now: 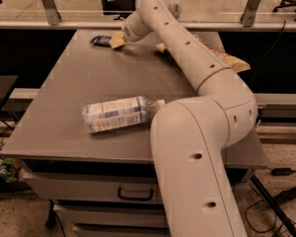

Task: Move rxbar blueberry near blue plastic bottle

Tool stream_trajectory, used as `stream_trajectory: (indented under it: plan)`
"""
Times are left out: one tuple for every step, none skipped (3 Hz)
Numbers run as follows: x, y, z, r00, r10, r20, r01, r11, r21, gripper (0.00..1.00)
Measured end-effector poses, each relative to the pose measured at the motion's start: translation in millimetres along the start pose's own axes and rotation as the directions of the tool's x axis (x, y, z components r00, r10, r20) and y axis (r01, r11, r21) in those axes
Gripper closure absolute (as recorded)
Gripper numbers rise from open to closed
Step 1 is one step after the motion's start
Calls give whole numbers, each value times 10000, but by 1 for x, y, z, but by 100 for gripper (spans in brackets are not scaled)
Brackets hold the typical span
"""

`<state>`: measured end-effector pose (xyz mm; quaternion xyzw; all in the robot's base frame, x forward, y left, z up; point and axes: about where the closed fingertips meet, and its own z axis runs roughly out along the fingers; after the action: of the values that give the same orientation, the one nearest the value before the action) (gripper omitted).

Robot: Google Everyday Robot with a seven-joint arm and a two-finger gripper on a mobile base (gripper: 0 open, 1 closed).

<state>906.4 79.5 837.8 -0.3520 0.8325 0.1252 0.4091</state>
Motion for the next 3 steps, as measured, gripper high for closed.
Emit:
stream_trajectory:
  plan:
    - [-3, 43, -16, 9950, -988, -158, 976, 9931, -644, 100]
    - [-3, 41, -15, 9954, -951, -151, 940, 9936, -627, 100]
    - [-5, 50, -19, 9940, -1089, -125, 1078, 9918, -688, 100]
